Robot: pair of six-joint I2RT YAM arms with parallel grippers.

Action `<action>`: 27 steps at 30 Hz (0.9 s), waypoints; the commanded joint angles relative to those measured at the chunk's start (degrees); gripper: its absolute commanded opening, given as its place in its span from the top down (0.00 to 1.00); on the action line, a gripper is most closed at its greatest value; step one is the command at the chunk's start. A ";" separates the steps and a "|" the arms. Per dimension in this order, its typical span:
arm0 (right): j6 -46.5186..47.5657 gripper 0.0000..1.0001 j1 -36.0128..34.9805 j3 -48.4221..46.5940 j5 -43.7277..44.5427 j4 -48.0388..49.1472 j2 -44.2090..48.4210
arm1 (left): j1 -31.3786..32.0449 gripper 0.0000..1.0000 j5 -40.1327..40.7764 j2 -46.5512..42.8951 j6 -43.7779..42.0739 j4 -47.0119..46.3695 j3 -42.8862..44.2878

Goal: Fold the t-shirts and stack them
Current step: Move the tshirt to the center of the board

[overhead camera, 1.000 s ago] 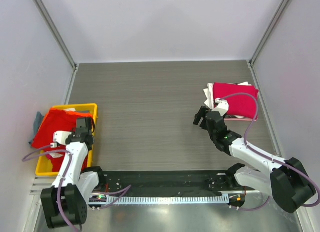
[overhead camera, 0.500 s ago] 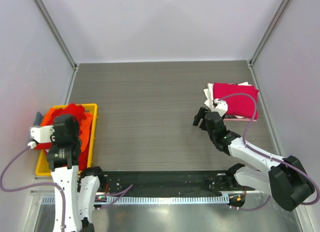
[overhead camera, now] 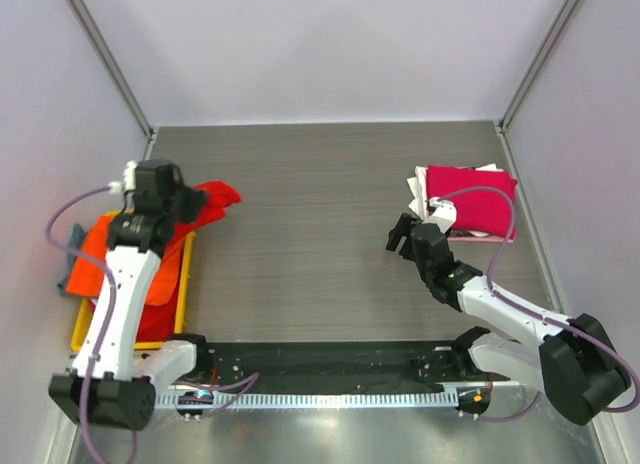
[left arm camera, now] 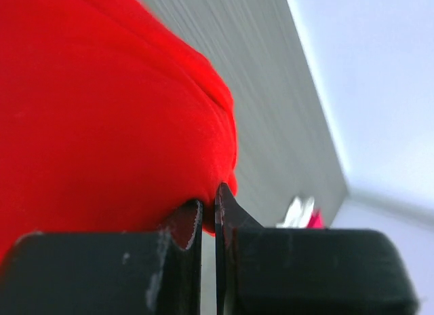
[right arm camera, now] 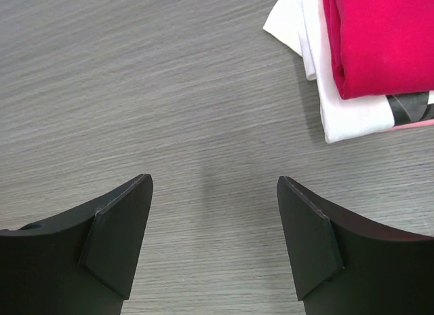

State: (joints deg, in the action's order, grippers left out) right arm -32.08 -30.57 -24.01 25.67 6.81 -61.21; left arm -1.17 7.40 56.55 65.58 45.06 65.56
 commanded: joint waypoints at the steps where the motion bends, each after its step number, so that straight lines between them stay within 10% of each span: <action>1: -0.36 0.21 -0.11 0.36 2.54 2.33 3.11 | 14.56 0.99 -2.31 4.85 -0.55 -11.65 7.88; 9: -0.53 0.20 -0.02 1.51 5.35 1.98 5.84 | 25.43 1.00 -11.79 17.89 -4.32 -14.72 30.85; 17: -1.41 0.20 -0.02 2.30 8.60 0.31 9.00 | 25.43 0.93 -13.87 7.35 -0.98 -28.70 -2.94; 22: -2.38 0.19 0.07 3.00 9.57 0.13 10.41 | 25.51 0.27 -26.55 11.29 -5.18 -32.68 -21.50; 27: -2.47 0.18 0.16 2.39 7.99 0.22 8.40 | 27.01 0.13 -18.67 5.86 -9.59 -29.42 -25.92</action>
State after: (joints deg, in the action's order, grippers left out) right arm -33.21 -30.57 -21.17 32.05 5.43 -51.96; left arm 25.10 -12.78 68.97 60.36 18.98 37.71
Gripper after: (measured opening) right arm 0.814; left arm 0.854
